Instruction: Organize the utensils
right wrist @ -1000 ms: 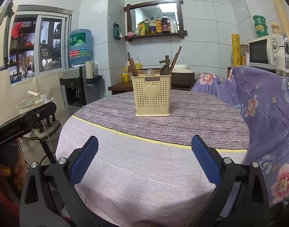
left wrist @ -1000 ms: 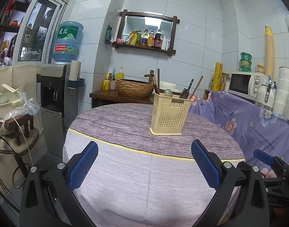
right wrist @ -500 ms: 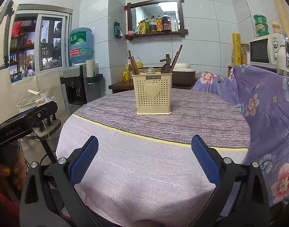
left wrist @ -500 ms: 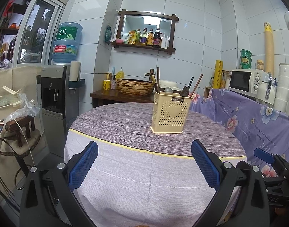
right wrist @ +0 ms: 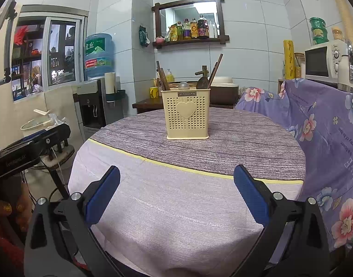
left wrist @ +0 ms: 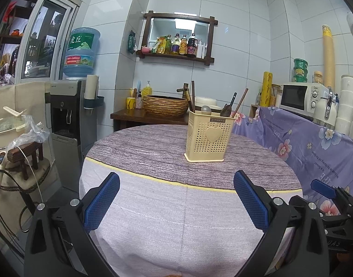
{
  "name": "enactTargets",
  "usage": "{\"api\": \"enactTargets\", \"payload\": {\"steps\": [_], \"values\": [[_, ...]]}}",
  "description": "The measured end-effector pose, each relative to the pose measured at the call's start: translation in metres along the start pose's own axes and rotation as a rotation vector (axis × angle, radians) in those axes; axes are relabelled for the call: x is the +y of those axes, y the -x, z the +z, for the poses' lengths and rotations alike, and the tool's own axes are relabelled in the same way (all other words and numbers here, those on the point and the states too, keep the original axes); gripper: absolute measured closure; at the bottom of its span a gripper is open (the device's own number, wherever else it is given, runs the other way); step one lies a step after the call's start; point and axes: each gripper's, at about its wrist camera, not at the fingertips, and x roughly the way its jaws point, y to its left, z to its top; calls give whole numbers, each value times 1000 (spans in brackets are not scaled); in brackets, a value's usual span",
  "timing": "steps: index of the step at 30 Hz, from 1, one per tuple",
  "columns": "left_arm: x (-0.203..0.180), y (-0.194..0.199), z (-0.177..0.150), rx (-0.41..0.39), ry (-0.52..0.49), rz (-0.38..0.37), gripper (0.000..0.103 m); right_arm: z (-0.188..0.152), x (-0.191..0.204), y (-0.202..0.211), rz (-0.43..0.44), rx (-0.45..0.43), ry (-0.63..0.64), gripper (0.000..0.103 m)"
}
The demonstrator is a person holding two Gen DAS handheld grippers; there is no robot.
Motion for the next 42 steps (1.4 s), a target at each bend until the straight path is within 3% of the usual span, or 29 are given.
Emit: {"api": "enactTargets", "payload": {"steps": [33, 42], "values": [[2, 0, 2, 0, -9, 3, 5, -1, 0, -2, 3, 9, 5, 6], [-3, 5, 0, -25, -55, 13, 5, -3, 1, -2, 2, 10, 8, 6]]}}
